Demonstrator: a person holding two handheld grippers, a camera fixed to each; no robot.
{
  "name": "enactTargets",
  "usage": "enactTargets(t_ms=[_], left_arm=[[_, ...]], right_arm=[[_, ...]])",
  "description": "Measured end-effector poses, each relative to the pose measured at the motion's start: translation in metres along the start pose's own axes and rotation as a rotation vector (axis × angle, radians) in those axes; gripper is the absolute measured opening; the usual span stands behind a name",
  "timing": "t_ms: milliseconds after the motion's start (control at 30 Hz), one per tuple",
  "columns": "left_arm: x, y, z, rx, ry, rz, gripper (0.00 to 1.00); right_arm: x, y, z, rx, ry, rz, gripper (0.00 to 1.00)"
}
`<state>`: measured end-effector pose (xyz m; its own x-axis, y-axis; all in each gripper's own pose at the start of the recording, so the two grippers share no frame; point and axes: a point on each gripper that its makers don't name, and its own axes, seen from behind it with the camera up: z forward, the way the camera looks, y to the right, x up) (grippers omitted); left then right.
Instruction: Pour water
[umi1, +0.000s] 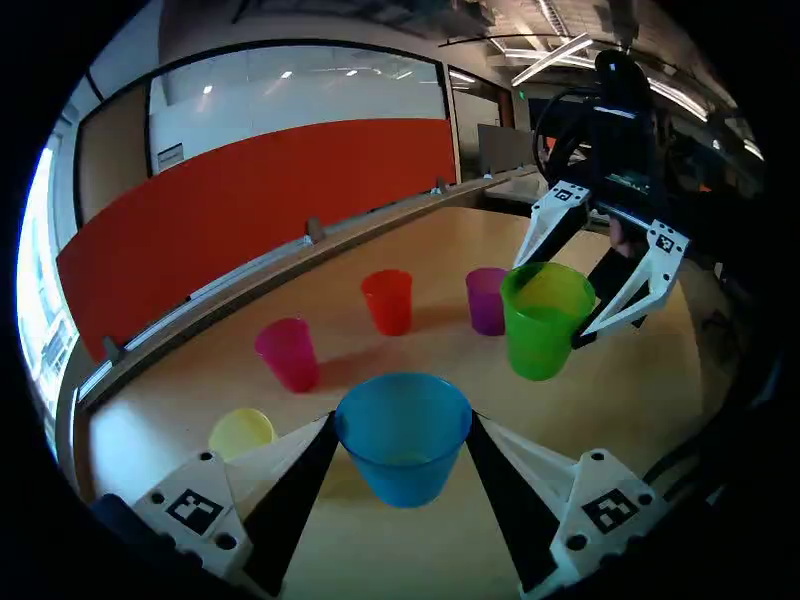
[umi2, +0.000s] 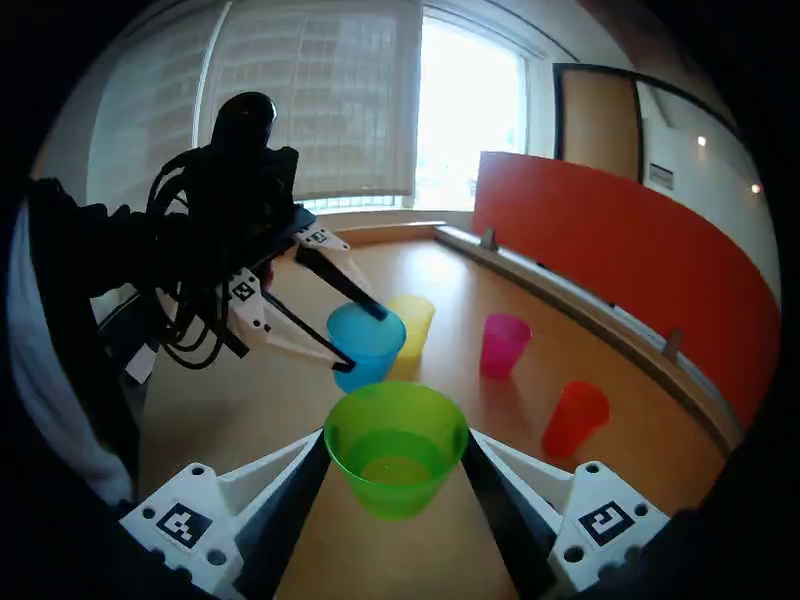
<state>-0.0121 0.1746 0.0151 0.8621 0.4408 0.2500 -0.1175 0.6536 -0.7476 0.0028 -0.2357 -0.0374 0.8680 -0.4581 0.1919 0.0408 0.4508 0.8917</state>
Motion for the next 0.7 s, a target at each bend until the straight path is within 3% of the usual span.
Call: enactTargets(t_ms=[700], left_arm=[[-0.030, 0.021, 0.025, -0.058, -0.077, 0.019, 0.90]], right_arm=[[-0.042, -0.001, 0.013, 0.027, -0.075, 0.035, 0.92]])
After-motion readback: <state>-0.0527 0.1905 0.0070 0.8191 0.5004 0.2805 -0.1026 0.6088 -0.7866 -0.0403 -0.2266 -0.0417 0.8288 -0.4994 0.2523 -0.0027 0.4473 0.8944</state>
